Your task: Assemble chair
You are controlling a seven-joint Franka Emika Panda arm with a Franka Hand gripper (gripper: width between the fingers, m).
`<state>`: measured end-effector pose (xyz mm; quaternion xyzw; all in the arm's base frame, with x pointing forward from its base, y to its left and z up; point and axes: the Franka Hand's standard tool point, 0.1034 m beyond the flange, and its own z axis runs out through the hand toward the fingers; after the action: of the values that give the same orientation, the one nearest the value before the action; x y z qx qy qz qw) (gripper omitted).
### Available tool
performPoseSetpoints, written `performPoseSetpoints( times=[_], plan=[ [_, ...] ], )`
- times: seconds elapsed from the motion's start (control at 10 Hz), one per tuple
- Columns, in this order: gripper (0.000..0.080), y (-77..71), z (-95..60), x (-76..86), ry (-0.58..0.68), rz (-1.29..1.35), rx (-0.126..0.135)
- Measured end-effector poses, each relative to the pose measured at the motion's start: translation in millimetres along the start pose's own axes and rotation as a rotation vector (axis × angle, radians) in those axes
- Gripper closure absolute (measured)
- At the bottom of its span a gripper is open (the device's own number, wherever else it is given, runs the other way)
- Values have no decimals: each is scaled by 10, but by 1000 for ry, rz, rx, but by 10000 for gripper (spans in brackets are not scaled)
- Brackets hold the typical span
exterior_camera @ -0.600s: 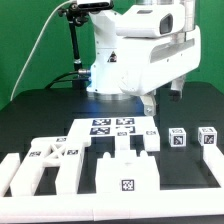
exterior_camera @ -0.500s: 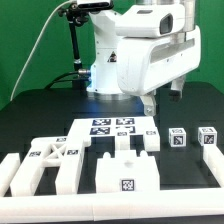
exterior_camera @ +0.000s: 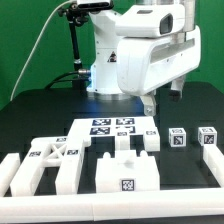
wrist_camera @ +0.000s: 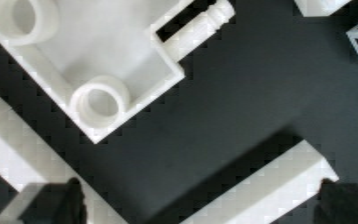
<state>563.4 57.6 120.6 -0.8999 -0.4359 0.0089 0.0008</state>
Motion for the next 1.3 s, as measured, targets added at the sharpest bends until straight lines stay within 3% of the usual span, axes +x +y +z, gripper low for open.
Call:
performPoseSetpoints(
  times=[0.3, 0.8, 1.3],
  plan=[
    [150, 26, 10, -23, -2, 23, 0],
    [150, 519, 156, -435, 15, 407, 0],
    [150, 463, 202, -383, 19, 764, 25]
  ],
)
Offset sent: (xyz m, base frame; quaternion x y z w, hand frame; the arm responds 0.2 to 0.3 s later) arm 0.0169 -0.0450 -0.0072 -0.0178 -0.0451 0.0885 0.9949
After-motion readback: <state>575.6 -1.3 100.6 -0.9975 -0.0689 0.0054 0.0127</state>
